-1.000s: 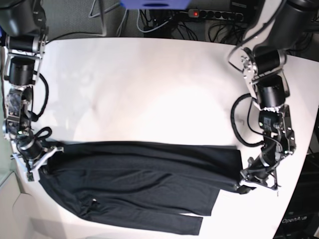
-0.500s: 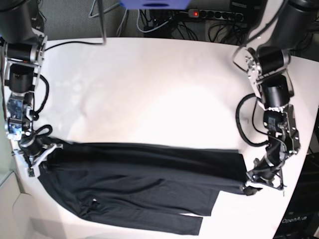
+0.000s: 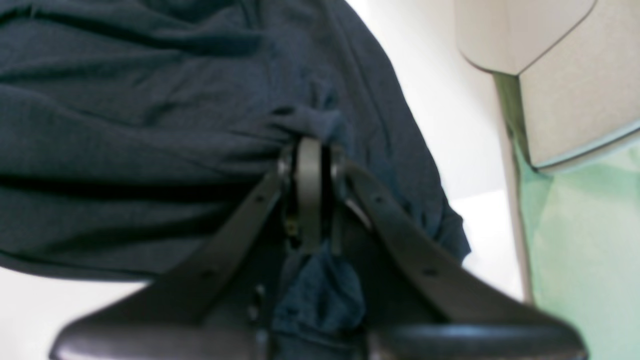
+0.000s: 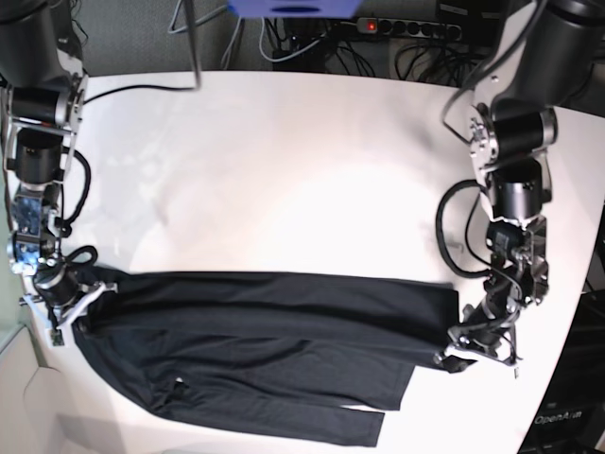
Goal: Fold the T-shirt properly
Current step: 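Lower the shoulder edge and pull it back over the shirt body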
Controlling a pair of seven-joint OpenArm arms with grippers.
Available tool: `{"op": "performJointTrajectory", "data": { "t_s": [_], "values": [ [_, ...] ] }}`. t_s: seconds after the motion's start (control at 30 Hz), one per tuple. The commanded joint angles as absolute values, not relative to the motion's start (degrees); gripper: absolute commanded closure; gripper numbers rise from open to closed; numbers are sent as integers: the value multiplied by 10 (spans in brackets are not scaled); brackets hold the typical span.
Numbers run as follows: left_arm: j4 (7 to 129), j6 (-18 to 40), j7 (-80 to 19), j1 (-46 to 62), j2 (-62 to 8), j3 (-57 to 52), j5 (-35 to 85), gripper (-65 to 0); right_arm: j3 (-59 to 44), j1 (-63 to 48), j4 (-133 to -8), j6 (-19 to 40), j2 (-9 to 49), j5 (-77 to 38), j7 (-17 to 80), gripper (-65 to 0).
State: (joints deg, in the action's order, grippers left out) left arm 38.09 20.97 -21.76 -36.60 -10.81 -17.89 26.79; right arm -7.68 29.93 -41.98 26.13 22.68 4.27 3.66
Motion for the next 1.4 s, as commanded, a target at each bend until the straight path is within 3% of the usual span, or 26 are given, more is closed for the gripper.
{"op": "performJointTrajectory", "data": {
  "t_s": [0.0, 0.17, 0.4, 0.5, 0.83, 1.13, 1.2, 1.37],
  "values": [
    [391, 215, -202, -389, -119, -179, 276, 0, -78, 320, -429, 262, 237, 37, 21, 0],
    [390, 214, -201, -396, -124, -179, 276, -22, -79, 321, -429, 262, 233, 63, 21, -19],
    [393, 217, -195, -402, -122, -182, 280, -354, -81, 317, -429, 262, 221, 92, 22, -262],
    [396, 218, -190, -402, -121, -182, 280, -411, -81, 315, -429, 262, 225, 93, 23, -320],
    [398, 219, -189, -354, -96, -179, 279, -396, -151, 265, -432, 262, 235, 92, 20, -314],
    [390, 218, -189, -350, -79, -178, 276, -136, -154, 260, -430, 262, 234, 92, 20, -35],
    [388, 217, -189, -351, -78, -178, 276, -128, -154, 260, -429, 262, 234, 92, 20, 0],
    [303, 216, -129, -370, -83, -142, 276, -128, -153, 255, -420, 262, 228, 93, 20, 0]
  ]
}}
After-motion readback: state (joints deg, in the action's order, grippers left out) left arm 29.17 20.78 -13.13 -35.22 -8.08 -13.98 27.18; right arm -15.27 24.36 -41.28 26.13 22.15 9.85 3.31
